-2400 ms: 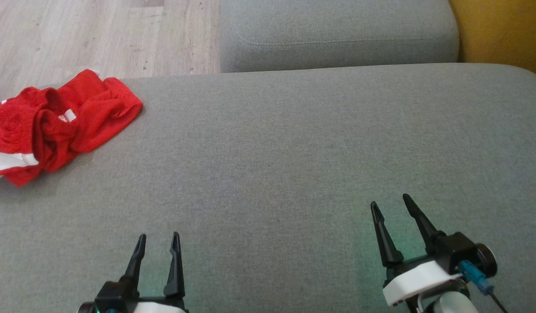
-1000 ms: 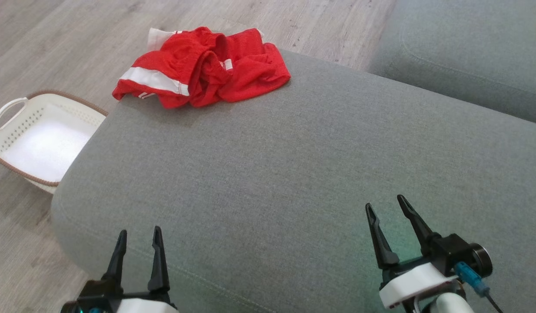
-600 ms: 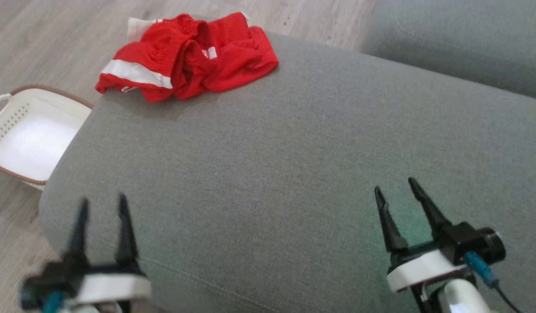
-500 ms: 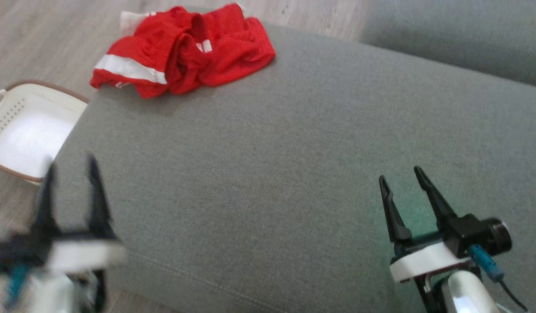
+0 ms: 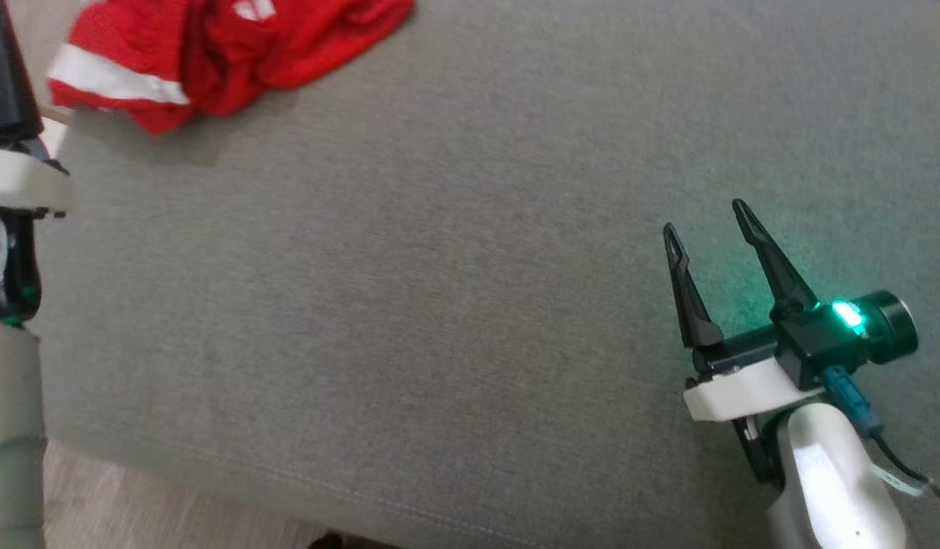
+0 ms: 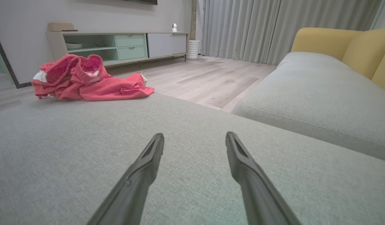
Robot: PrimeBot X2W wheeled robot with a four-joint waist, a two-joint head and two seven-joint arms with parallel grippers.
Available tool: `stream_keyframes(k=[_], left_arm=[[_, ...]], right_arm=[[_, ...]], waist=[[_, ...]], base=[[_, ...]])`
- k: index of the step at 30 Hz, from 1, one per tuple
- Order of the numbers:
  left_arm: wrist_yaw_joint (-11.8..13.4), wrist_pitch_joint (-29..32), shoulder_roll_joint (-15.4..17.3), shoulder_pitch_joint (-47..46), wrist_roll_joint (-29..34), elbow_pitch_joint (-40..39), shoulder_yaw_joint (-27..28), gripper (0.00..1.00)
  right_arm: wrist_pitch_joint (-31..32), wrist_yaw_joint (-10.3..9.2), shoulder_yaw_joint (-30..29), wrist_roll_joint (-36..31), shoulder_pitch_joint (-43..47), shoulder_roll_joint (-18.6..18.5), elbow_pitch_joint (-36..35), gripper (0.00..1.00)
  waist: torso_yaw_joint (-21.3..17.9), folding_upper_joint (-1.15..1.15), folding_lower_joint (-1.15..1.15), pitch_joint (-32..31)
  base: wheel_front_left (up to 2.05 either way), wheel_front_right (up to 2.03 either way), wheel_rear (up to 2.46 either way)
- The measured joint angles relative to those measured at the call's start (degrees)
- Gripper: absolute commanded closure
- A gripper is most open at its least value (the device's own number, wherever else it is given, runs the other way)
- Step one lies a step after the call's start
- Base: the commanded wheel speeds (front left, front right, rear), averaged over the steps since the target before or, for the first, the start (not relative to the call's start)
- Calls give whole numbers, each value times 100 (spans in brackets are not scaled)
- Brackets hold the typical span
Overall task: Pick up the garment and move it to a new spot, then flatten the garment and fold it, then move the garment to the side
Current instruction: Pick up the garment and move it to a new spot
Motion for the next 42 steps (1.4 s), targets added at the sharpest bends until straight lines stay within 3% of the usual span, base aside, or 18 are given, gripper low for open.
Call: stream_keyframes(k=[8, 18, 24, 25, 26, 28, 29, 30, 38, 42], left_arm=[[-136, 304, 122, -315, -74, 1577, -480, 0], [-179, 77, 96, -896, -224, 2707, -715, 0], [123, -188, 100, -1155, -220, 3282, -680, 1], [164, -208, 102, -1189, -220, 3355, -676, 22], [185, -235, 102, -1218, -220, 3432, -676, 53], [187, -250, 110, -1271, -221, 3571, -670, 68], [238, -320, 112, -1289, -221, 3627, -661, 89], [300, -396, 121, -1304, -221, 3672, -649, 100], [535, -735, 347, -1551, -175, 3890, -628, 100], [533, -855, 547, -1645, -115, 3846, -636, 100]], right_arm=[[135, 0, -34, -245, -76, -7, -235, 0], [254, 0, -85, -349, -164, -46, -655, 0], [279, 0, -82, -356, -161, -53, -770, 0], [279, 0, -82, -357, -161, -53, -776, 0], [279, 0, -81, -357, -161, -53, -776, 0], [279, 0, -67, -357, -161, -53, -775, 0], [279, 0, -62, -357, -161, -53, -772, 0], [279, 0, -60, -356, -162, -53, -768, 0], [243, 0, -64, -338, -160, -53, -542, 0], [146, 0, -64, -268, -159, -52, -357, 0]], waist=[[-348, 0, 0, 616], [-531, 0, -1, 1172], [-584, 0, -2, 1251], [-587, 0, -2, 1254], [-589, 0, -1, 1254], [-600, 0, -2, 1247], [-605, 0, -2, 1240], [-611, 0, -2, 1235], [-639, 0, -1, 1028], [-669, 0, -2, 765]], base=[[0, 0, 0], [0, 0, 0], [0, 0, 0], [0, 0, 0], [0, 0, 0], [0, 0, 0], [0, 0, 0], [0, 0, 0], [0, 0, 0], [0, 0, 0]])
